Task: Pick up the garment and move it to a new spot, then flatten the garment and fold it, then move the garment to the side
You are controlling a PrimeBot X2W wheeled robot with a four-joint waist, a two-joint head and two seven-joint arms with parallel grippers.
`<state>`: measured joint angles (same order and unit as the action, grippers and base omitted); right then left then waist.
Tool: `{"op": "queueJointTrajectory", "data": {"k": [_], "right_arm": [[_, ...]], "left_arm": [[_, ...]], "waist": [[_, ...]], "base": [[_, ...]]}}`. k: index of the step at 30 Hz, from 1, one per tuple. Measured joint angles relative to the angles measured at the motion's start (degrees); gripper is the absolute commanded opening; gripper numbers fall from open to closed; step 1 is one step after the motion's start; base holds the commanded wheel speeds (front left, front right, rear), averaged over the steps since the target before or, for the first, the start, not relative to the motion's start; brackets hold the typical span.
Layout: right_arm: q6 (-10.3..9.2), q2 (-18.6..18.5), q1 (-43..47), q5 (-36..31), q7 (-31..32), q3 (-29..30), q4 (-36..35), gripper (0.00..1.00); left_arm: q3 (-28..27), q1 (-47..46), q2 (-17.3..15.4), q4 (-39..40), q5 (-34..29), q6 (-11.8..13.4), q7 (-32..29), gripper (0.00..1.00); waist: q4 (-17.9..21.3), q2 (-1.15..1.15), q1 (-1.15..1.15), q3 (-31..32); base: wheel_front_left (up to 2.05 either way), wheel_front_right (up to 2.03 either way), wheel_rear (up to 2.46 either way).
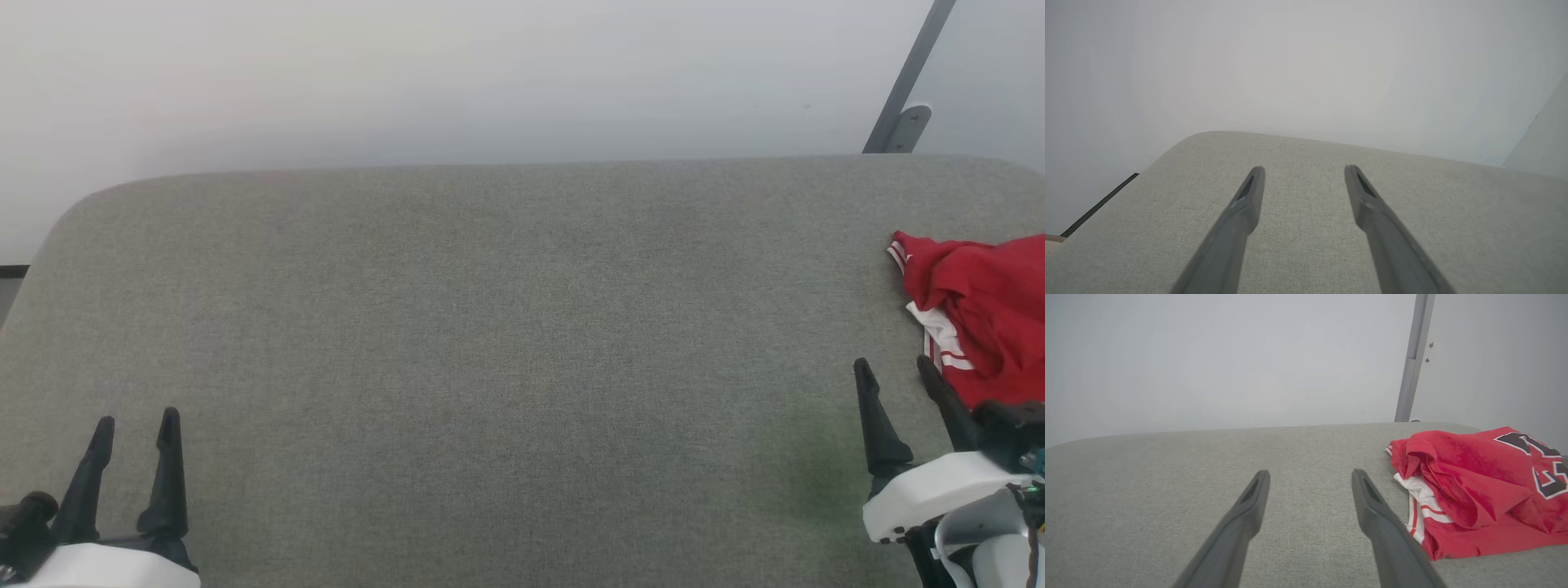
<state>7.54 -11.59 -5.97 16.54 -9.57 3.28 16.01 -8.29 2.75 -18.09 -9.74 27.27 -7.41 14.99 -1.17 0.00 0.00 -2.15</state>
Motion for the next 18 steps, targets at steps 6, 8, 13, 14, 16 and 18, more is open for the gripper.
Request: {"op": "queueJointTrajectory", "data": {"k": [6, 8, 13, 14, 16, 18], "right_arm": [[0.0, 0.6, 0.8, -0.4, 0.3, 0.3, -1.1, 1.0], [0.0, 0.8, 0.8, -0.7, 0.5, 0.3, -1.5, 1.0], [0.0, 1.0, 0.9, -0.9, 0.8, 0.3, -2.3, 1.0], [0.0, 1.1, 0.9, -1.0, 1.0, 0.3, -2.5, 1.0], [0.0, 1.1, 0.9, -1.1, 1.0, 0.3, -2.6, 1.0], [0.0, 1.0, 0.9, -1.1, 1.0, 0.2, -2.6, 1.0]], "left_arm": [[0.4, 0.4, 0.0, 0.3, 0.0, 0.0, 0.0, 1.0], [0.5, 0.4, 0.0, 0.4, 0.0, 0.0, 0.0, 1.0], [0.7, 0.4, -0.1, 0.6, 0.0, 0.0, 0.0, 1.0], [0.7, 0.4, -0.1, 0.6, 0.0, 0.0, 0.0, 1.0], [0.7, 0.4, -0.1, 0.6, 0.0, 0.0, 0.0, 1.0], [0.7, 0.4, -0.1, 0.7, 0.0, 0.0, 0.0, 1.0]], "waist": [[0.0, 0.0, 0.0, 0.0], [0.0, 0.0, 0.0, -0.1], [-0.1, 0.0, 0.0, -0.2], [-0.1, 0.0, 0.0, -0.2], [-0.2, 0.0, 0.0, -0.2], [-0.2, 0.0, 0.0, -0.2]], "base": [[0.0, 0.0, 0.0], [0.0, 0.0, 0.0], [0.0, 0.0, 0.0], [0.0, 0.0, 0.0], [0.0, 0.0, 0.0], [0.0, 0.0, 0.0]]}}
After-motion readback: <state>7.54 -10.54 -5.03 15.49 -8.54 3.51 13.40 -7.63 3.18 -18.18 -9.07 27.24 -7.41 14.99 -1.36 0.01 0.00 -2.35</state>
